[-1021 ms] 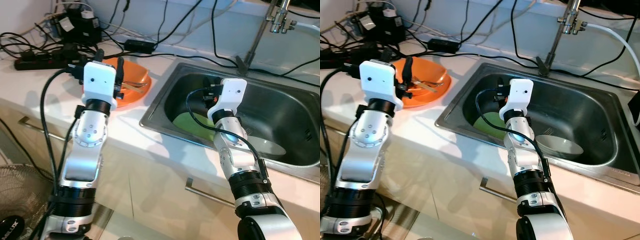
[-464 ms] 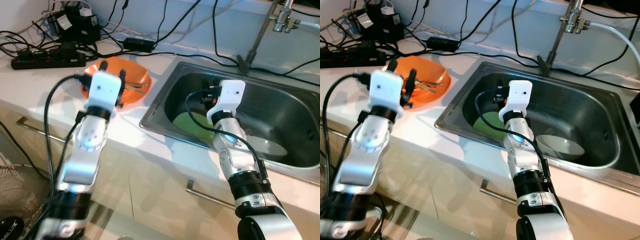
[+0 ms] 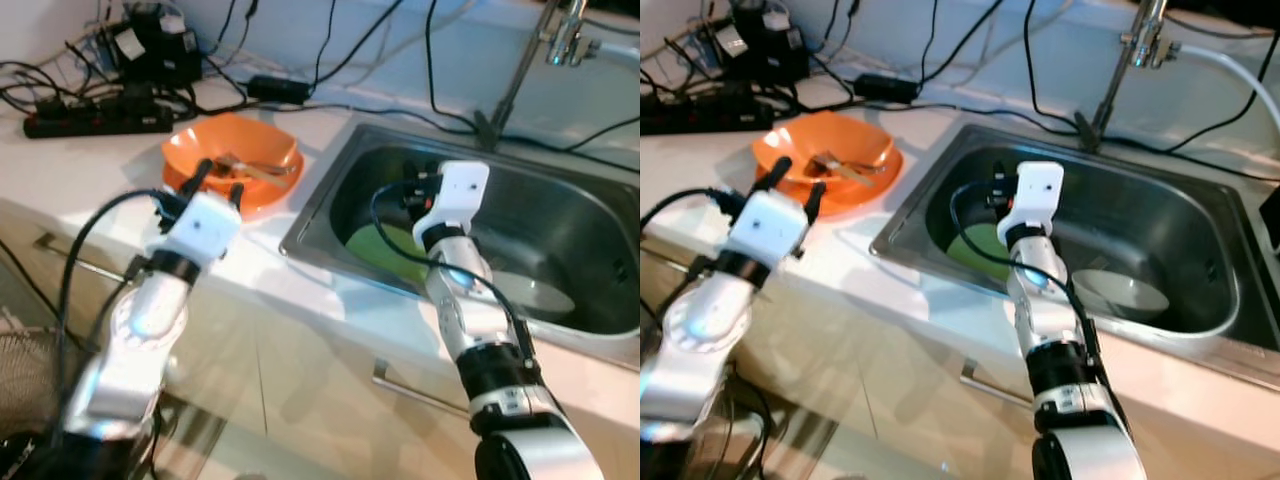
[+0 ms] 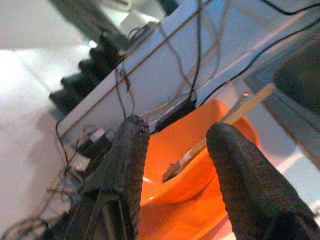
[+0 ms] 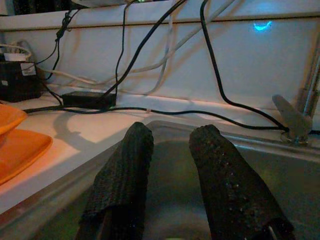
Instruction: Kitchen organization
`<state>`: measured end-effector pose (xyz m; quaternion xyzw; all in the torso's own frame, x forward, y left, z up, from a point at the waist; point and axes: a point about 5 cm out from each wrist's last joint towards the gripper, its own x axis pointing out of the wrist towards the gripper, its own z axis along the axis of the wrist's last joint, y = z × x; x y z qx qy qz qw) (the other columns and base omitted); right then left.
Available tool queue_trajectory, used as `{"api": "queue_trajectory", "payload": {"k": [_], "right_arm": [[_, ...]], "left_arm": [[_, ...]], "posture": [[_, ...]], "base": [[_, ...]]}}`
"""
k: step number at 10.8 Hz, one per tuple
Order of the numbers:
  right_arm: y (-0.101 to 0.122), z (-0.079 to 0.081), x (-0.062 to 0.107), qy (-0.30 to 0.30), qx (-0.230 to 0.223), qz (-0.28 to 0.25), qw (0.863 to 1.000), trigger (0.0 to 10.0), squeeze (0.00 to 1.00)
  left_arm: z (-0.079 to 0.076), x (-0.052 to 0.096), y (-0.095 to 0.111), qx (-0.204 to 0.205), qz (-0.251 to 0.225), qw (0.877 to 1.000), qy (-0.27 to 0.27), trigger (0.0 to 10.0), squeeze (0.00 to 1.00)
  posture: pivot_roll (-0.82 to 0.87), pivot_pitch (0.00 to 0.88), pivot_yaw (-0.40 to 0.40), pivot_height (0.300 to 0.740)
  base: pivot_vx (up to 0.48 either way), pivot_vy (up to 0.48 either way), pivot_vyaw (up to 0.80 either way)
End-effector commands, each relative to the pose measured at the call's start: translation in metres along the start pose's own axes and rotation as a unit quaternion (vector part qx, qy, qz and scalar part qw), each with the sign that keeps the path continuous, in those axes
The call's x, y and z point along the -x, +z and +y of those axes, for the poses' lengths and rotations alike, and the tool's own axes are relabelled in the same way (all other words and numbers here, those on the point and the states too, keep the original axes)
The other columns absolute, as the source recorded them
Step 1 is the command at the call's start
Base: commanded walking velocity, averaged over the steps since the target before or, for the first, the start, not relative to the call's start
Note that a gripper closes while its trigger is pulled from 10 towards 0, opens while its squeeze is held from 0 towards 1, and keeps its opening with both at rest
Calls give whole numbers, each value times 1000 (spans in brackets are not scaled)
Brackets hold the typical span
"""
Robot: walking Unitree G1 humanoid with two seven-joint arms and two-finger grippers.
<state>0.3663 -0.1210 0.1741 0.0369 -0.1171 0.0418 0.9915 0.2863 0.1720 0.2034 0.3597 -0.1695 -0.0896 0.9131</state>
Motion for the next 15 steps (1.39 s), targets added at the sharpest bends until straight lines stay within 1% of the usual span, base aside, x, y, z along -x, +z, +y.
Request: {"api": "queue_trajectory", "payload": {"k": [1,3,4,6,7,9,12,14,15], "right_arm": [[1,-1,-1,1,-3,-2,1000,10000,0],[1,0,-2,3,-3,-1,1000,10000,0],[1,0,-2,3,-3,-1,1000,10000,0],[1,0,-2,1,-2,-2,1000,10000,0],[1,0,-1,0,-2,-3,1000,10000,0],[2,-1,-1,-2,-1,-6,1000,10000,0],[3,-5,-2,-8,1,-8,1000,10000,0],[2,-3,-2,-6,0,-7,1000,10000,0],[-2,-2,-1,-3,-1,1,1000,10000,0]], "left_arm": [[-4,2,4,-20,-10,999,-24,10000,0],[-8,0,4,-53,-11,997,-61,10000,0],[-10,-3,3,-61,-8,995,-72,10000,0],[-15,-22,7,-81,-22,993,-81,10000,0],[-17,-33,11,-92,-33,992,-76,10000,0],[-20,-47,18,-99,-47,991,-74,10000,0],[-27,-51,14,-113,-41,989,-91,10000,0],[-29,-47,8,-120,-27,987,-100,10000,0],[-31,-44,5,-126,-22,986,-103,10000,0]], "posture": [[297,54,-57,740],[296,51,-60,740],[292,48,-58,740],[283,44,-53,740],[280,42,-50,740],[262,35,-39,740],[262,27,-37,740],[266,22,-35,740],[268,18,-35,740]], "base": [[0,0,0],[0,0,0],[0,0,0],[0,0,0],[0,0,0],[0,0,0],[0,0,0],[0,0,0],[0,0,0]]}}
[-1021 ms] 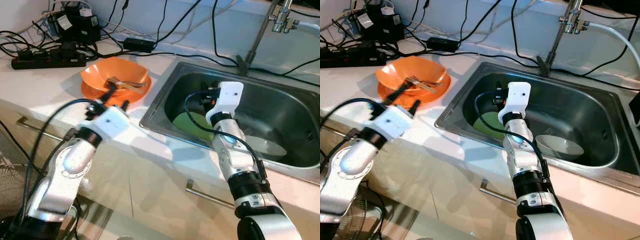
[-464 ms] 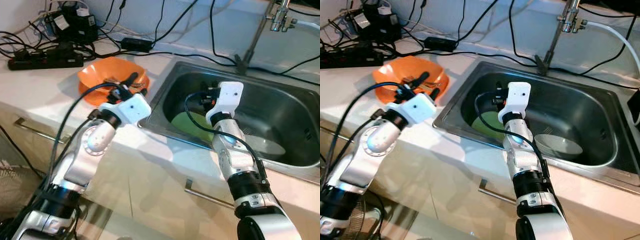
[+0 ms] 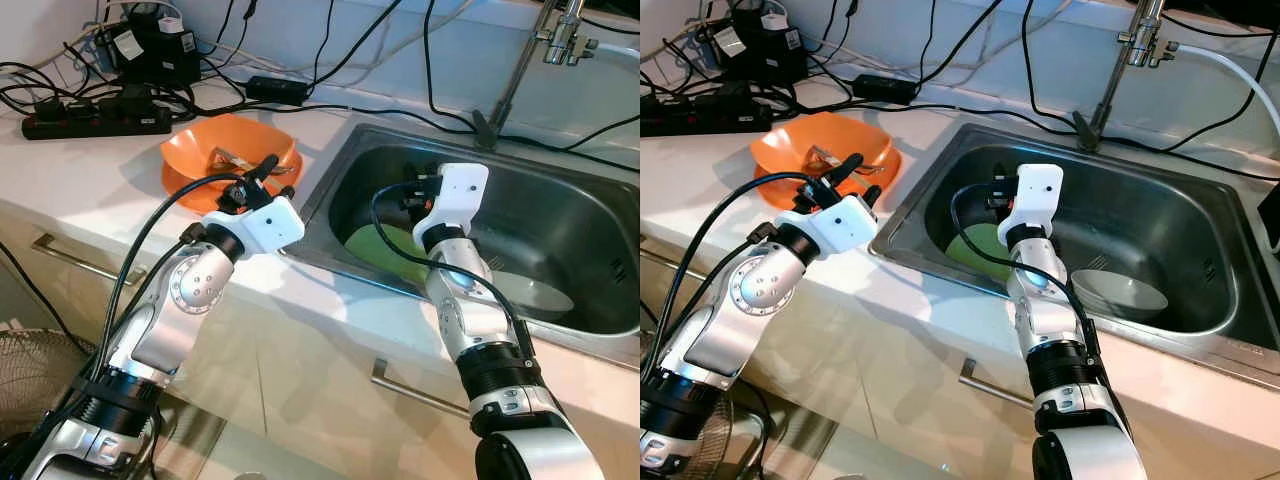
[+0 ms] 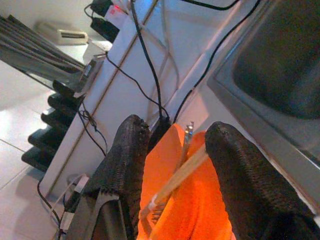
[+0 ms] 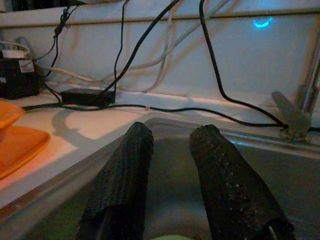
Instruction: Kitchen organization
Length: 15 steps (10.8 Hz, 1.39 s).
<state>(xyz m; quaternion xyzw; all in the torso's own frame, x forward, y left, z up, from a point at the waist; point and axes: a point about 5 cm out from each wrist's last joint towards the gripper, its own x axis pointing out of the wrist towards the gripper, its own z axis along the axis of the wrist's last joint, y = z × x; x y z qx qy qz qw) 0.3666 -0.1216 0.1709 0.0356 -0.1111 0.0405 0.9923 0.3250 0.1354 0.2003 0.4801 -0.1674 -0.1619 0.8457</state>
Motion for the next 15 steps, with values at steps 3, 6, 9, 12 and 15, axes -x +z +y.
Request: {"api": "queue_trajectory", "payload": {"k": [3,6,9,12,15], "right_arm": [[4,-3,-1,-1,-3,-14,1000,10000,0],[-2,-4,3,-2,-8,-9,1000,10000,0],[-5,-7,5,-7,-7,-4,1000,10000,0],[-8,-7,6,-9,-6,1,1000,10000,0],[-7,-6,5,-9,-7,-1,1000,10000,0]], "left_arm": [[-4,2,1,-3,-1,1000,-1,10000,0],[-4,3,3,3,0,1000,-2,10000,0],[-11,8,3,0,0,1000,-19,10000,0],[-12,10,-1,-18,12,999,-24,10000,0],[-9,4,-6,-45,32,998,-14,10000,0]], "posture": [[264,21,-41,740],[266,34,-42,740],[265,41,-45,740],[270,42,-47,740],[265,41,-46,740]], "base": [[0,0,0],[0,0,0],[0,0,0],[0,0,0],[0,0,0]]}}
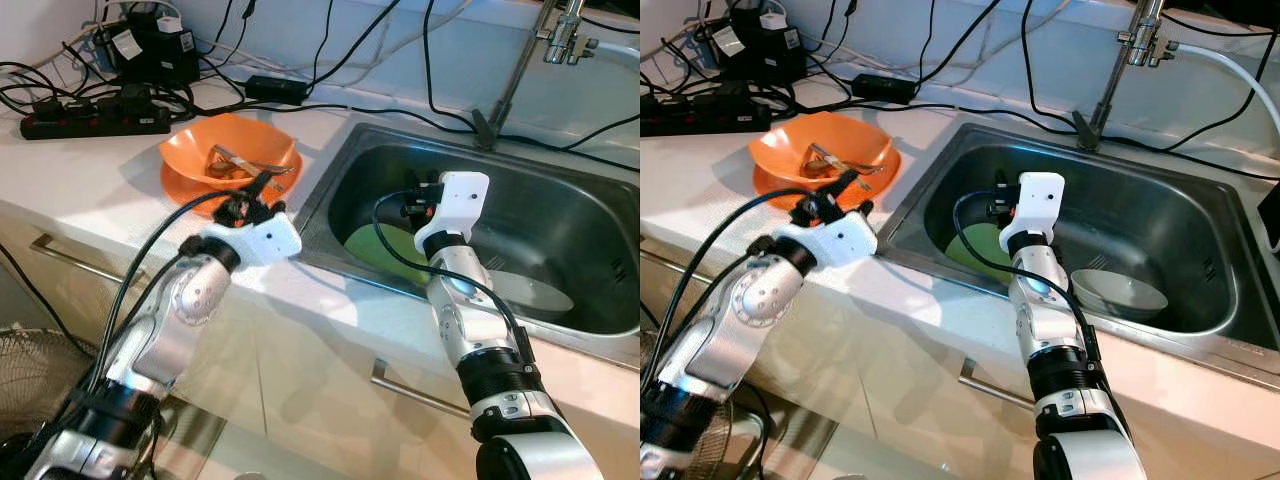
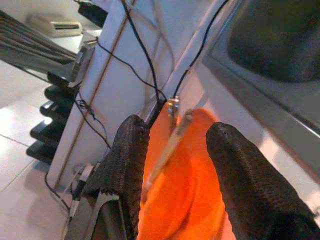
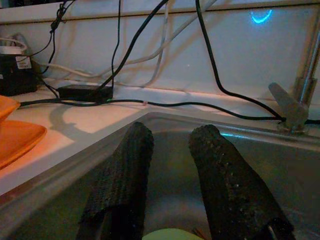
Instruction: Kitchen organization
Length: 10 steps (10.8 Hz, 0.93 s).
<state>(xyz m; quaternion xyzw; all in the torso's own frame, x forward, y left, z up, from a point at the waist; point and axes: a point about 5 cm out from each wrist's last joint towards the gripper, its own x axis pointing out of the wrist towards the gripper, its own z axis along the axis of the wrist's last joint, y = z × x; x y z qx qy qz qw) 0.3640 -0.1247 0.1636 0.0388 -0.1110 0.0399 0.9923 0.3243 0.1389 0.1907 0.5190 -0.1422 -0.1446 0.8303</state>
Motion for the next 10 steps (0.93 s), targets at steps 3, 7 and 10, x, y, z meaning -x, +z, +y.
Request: {"api": "queue_trajectory", "payload": {"k": [3,7,10], "right_arm": [[1,-2,0,-9,-5,-4,1000,10000,0],[1,-3,-1,-12,-4,-4,1000,10000,0],[1,-2,-1,-10,-4,-2,1000,10000,0]], "left_arm": [[1,-15,7,-8,-4,1000,11,10000,0],[-2,-15,5,-6,-3,1000,8,0,0],[-1,-14,5,-8,-1,1000,7,0,0]], "posture": [[260,37,-42,740],[262,39,-43,740],[261,39,-43,740]], "base": [[0,0,0],[0,0,0],[0,0,0]]}}
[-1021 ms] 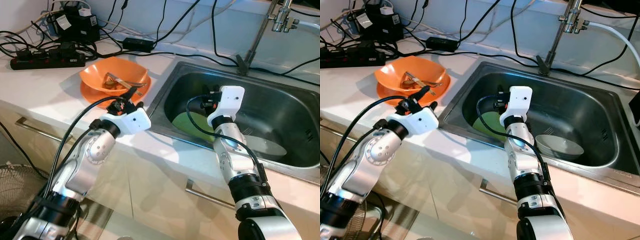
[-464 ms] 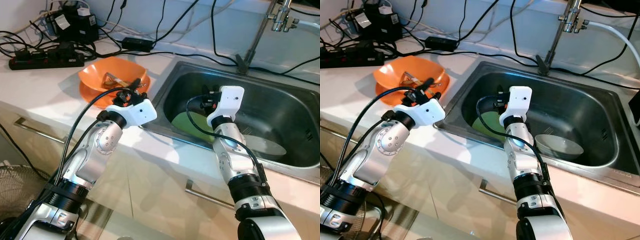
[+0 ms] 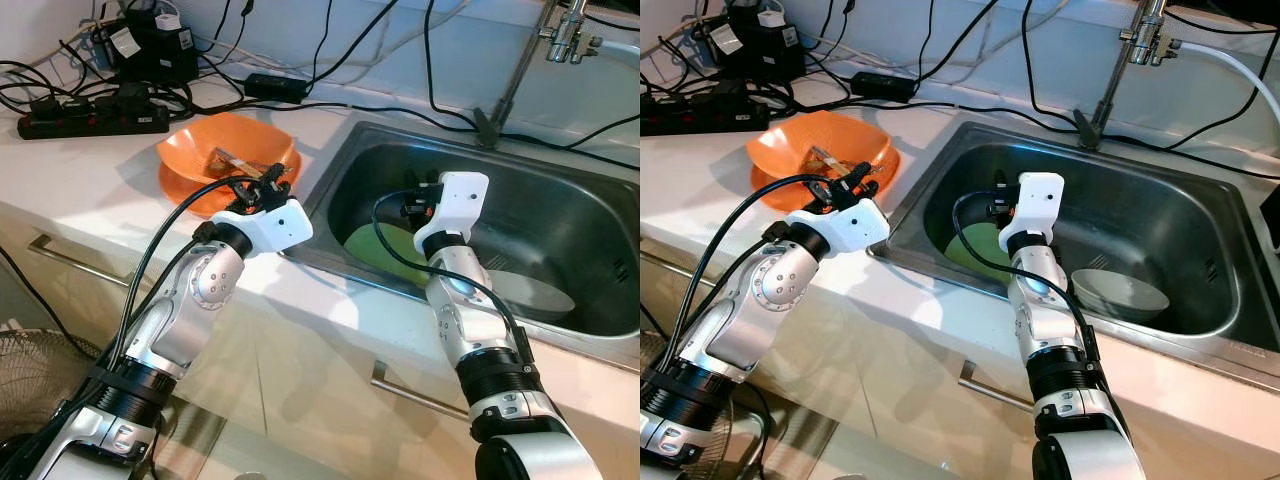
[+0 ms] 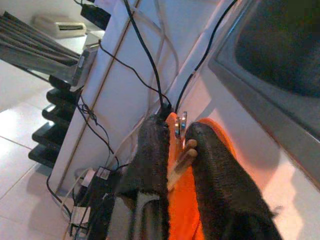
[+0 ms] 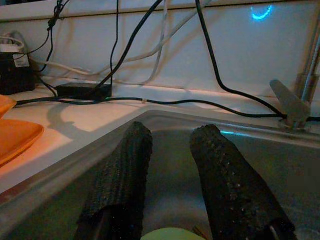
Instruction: Kitchen organization
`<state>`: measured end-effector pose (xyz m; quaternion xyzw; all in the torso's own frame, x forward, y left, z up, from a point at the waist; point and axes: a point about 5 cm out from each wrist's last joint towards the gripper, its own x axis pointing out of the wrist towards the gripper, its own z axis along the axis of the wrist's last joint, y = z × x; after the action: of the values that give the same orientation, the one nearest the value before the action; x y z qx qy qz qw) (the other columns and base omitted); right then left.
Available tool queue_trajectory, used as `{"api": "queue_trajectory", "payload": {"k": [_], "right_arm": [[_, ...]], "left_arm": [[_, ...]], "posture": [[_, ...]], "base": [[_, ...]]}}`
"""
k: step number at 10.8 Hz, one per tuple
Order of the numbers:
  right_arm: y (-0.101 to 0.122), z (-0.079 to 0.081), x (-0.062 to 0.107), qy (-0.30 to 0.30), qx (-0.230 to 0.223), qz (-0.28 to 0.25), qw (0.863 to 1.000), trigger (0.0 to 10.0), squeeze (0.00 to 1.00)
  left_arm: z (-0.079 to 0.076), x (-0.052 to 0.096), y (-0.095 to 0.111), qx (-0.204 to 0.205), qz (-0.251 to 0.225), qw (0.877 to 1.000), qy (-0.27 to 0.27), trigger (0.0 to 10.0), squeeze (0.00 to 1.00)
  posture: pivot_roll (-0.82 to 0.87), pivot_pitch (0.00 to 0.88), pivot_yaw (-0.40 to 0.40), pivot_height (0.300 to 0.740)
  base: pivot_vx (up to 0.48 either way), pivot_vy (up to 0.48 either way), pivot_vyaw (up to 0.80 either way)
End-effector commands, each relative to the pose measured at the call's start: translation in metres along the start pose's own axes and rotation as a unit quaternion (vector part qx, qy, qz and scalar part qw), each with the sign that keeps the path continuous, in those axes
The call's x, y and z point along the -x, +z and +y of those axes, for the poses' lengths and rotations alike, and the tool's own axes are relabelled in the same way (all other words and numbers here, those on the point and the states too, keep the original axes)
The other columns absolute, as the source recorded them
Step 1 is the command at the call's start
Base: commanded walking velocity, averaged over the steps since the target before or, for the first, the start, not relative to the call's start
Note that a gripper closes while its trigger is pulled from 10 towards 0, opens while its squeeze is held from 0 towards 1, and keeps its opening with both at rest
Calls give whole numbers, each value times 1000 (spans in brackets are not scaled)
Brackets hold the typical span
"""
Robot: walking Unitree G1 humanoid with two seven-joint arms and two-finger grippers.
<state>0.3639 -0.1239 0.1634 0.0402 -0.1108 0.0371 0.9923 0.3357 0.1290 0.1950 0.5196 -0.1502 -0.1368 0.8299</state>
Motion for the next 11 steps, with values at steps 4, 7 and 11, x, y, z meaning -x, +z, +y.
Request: {"api": "queue_trajectory", "payload": {"k": [4,7,11], "right_arm": [[1,-3,-1,-7,-2,-1,1000,10000,0],[1,-2,-1,-5,-3,-1,1000,10000,0],[0,-2,-2,-11,2,-2,1000,10000,0]], "left_arm": [[0,1,1,-16,-3,1000,-1,0,0],[20,0,12,-58,-14,997,39,0,0],[53,-3,47,-59,-91,986,126,5765,0]], "posture": [[263,41,-46,740],[265,39,-48,740],[267,32,-47,740]], "base": [[0,0,0],[0,0,0],[0,0,0]]}}
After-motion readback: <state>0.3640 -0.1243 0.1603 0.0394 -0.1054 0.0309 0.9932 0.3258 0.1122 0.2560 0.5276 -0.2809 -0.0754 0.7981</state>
